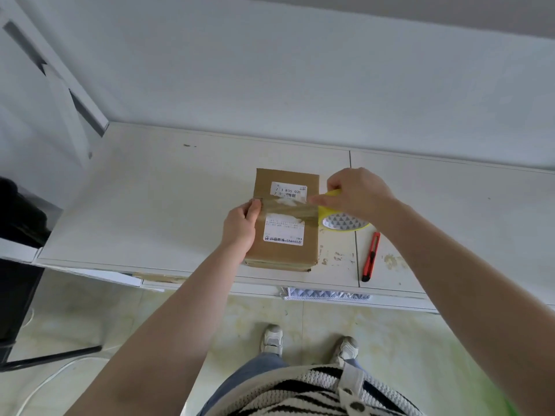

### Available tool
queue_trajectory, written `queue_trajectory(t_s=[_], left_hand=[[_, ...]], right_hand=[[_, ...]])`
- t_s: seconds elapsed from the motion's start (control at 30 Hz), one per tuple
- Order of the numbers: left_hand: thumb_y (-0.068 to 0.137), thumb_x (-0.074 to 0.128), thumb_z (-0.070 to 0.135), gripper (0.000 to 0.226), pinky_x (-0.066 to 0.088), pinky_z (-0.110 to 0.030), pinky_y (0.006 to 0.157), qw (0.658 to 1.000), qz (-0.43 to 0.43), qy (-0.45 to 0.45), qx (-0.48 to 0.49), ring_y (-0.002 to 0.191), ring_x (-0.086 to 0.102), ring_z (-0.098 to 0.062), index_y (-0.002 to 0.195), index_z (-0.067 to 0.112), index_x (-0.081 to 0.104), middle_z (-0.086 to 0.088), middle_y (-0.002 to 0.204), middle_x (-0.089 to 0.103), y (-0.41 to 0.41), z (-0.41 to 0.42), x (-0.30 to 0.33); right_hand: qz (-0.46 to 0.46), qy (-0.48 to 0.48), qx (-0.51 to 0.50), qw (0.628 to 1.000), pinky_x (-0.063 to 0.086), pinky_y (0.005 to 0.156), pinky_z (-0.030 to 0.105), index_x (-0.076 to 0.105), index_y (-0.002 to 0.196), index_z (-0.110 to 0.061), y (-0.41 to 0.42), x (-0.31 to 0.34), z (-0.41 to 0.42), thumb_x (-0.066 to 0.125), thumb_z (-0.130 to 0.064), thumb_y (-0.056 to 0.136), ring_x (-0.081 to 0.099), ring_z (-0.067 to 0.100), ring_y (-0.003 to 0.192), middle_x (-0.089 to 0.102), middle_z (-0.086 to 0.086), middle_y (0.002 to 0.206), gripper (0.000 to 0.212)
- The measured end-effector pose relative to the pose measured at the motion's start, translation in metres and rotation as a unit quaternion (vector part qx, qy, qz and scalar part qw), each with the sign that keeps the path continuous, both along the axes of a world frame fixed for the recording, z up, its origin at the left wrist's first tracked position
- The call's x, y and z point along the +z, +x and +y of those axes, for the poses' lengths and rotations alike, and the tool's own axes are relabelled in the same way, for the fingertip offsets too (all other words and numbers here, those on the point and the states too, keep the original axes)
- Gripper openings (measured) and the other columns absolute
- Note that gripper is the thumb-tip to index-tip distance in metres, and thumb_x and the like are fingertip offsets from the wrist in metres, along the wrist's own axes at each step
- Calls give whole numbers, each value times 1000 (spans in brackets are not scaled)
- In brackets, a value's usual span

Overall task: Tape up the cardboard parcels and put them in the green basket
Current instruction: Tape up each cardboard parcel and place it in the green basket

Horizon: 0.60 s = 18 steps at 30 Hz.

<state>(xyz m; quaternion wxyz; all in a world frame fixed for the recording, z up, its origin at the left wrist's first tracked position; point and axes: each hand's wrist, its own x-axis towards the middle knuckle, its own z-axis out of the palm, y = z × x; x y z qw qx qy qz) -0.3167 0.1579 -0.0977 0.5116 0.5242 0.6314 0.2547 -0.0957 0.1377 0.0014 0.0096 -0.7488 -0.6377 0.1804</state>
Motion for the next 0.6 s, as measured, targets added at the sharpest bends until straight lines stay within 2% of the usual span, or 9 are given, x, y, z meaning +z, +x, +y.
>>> queue_trajectory(t_s=[0.1, 0.23, 0.33, 0.4, 0.43, 0.47, 0.53, 0.6], left_hand=[[103, 39, 42, 39, 44, -31, 71, 1000, 9, 11, -11, 92, 64, -24, 116, 19, 68, -3, 102, 72, -2, 0, -3], [103, 39, 45, 37, 51, -39, 84, 999, 17, 15, -24, 93, 66, -23, 115, 24, 68, -1, 99, 73, -2, 0, -5], [103, 39, 45, 31, 51, -39, 85, 999, 15, 15, -27, 95, 66, -23, 109, 31, 66, 2, 97, 72, -4, 1, -5], [104, 38, 43, 32, 50, -36, 86, 999, 27, 18, -42, 101, 65, -25, 113, 28, 64, 1, 103, 71, -4, 1, -2], [104, 36, 42, 36, 48, -36, 89, 997, 54, 26, -57, 110, 62, -27, 123, 23, 61, -2, 115, 69, -3, 2, 0], [105, 35, 40, 41, 45, -37, 95, 991, 101, 39, -75, 121, 56, -30, 136, 19, 52, -6, 132, 61, -1, 4, 2], [106, 33, 33, 54, 36, -43, 107, 964, 234, 70, -100, 139, 38, -34, 154, 12, 22, -14, 158, 28, 9, 9, 8], [106, 31, 31, 63, 18, -47, 120, 920, 342, 144, -126, 149, 12, -35, 156, 6, 2, -18, 163, -2, 26, 8, 14]], right_hand=[[7, -11, -25, 1000, 31, 51, 25, 54, 61, -20, 8, -12, -2, 63, -75, 70, 51, 11, 59, 53, -6, 63, 56], [21, -41, -64, 997, 31, 51, 26, 55, 63, -18, 16, -33, -2, 67, -74, 67, 51, 12, 59, 53, -5, 63, 58], [61, -63, -83, 993, 36, 53, 26, 61, 68, -16, 21, -51, -1, 69, -70, 69, 53, 13, 62, 57, -3, 66, 55], [101, -70, -89, 988, 37, 54, 26, 60, 67, -13, 22, -60, -3, 70, -68, 70, 52, 14, 60, 55, -3, 63, 56], [124, -72, -92, 985, 36, 53, 26, 58, 64, -13, 22, -63, -4, 70, -66, 71, 50, 14, 58, 52, -3, 60, 55], [142, -76, -93, 983, 35, 52, 26, 56, 63, -14, 22, -65, -5, 70, -66, 72, 48, 14, 55, 49, -3, 58, 54], [155, -82, -90, 980, 36, 52, 25, 58, 65, -12, 23, -69, -6, 68, -64, 75, 47, 14, 54, 48, -2, 58, 54], [155, -87, -90, 980, 36, 53, 25, 59, 66, -12, 24, -70, -6, 67, -63, 77, 47, 14, 54, 48, -2, 59, 53]])
